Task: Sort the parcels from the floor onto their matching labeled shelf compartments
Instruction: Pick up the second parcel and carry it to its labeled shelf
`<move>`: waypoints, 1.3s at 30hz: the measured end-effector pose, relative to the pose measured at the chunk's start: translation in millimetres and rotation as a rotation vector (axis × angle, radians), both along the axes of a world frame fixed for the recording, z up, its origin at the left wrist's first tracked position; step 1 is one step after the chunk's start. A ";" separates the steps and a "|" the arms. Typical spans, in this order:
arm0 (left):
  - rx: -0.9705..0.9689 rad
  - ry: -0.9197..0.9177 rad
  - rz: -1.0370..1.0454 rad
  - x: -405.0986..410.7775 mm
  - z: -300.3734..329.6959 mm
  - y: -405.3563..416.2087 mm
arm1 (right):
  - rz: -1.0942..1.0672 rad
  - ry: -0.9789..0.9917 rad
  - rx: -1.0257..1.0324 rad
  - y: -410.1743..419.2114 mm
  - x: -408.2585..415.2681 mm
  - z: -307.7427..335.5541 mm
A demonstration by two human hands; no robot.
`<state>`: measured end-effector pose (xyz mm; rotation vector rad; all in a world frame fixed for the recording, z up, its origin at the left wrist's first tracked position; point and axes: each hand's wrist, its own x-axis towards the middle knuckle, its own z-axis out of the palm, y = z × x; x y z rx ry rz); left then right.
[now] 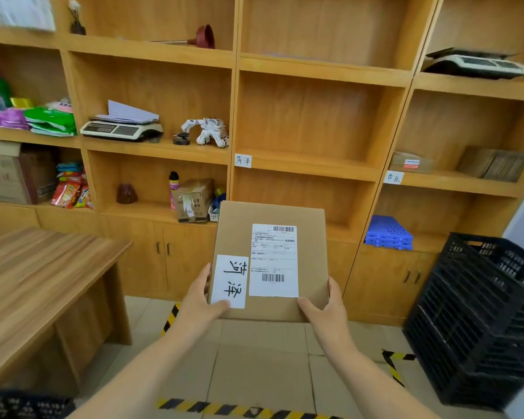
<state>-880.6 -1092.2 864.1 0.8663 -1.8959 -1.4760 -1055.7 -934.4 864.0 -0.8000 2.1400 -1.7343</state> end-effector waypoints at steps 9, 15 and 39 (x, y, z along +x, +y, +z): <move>-0.002 0.012 -0.003 -109.3 0.5 -101.4 | -0.016 0.004 0.023 -112.5 -113.2 -13.8; -0.003 -0.004 0.063 -199.2 2.4 -171.1 | 0.052 -0.010 -0.004 -193.3 -212.9 -12.7; -0.221 0.010 0.135 -457.9 33.7 -430.8 | -0.022 0.090 -0.108 -457.8 -457.6 21.1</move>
